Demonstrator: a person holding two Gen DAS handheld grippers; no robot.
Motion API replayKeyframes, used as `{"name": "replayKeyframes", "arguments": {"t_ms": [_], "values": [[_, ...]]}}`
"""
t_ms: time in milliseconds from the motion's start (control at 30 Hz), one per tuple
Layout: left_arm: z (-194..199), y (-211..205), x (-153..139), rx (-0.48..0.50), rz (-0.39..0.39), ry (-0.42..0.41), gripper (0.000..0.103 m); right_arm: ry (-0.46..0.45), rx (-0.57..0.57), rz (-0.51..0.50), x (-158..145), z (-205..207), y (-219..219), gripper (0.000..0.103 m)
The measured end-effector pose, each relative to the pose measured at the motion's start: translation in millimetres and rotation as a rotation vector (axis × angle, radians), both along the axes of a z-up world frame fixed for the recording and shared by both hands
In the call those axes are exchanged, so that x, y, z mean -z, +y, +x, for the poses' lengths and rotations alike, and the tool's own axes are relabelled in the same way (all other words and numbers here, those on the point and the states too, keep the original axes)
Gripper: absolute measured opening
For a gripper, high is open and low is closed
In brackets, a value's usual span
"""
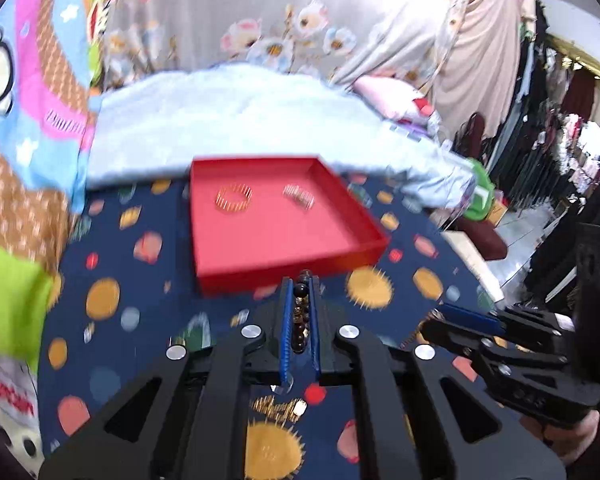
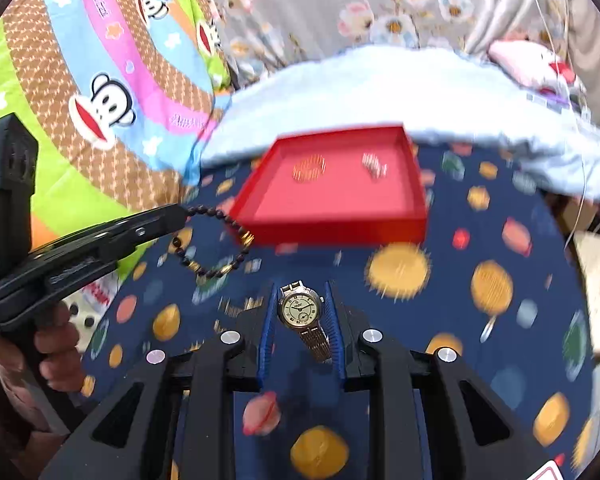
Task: Organize jewelry
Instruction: 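Carry the watch and bead bracelet into the red box and release both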
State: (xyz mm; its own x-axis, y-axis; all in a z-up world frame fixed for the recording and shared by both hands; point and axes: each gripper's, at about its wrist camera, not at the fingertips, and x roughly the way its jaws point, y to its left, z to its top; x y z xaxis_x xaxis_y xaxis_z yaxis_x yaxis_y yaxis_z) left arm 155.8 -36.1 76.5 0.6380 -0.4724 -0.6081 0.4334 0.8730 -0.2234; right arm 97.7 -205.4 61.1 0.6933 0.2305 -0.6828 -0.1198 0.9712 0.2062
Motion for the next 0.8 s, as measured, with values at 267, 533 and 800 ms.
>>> {"name": "replayKeyframes", "arguments": {"t_ms": [267, 533, 800], "values": [[74.6, -30.1, -35.2, -0.019, 0.027, -0.104, 0.007, -0.084, 0.013, -0.049, -38.0, 96.4, -19.0, 0.022], [151.1, -45.7, 13.4, -0.093, 0.097, -0.026, 0.007, 0.021, 0.055, -0.048, 9.7, 184.7, -34.2, 0.022], [177.8, -51.5, 49.5, -0.110, 0.143, 0.012, 0.007, 0.071, 0.070, -0.083, 47.8, 210.5, -34.1, 0.014]]}}
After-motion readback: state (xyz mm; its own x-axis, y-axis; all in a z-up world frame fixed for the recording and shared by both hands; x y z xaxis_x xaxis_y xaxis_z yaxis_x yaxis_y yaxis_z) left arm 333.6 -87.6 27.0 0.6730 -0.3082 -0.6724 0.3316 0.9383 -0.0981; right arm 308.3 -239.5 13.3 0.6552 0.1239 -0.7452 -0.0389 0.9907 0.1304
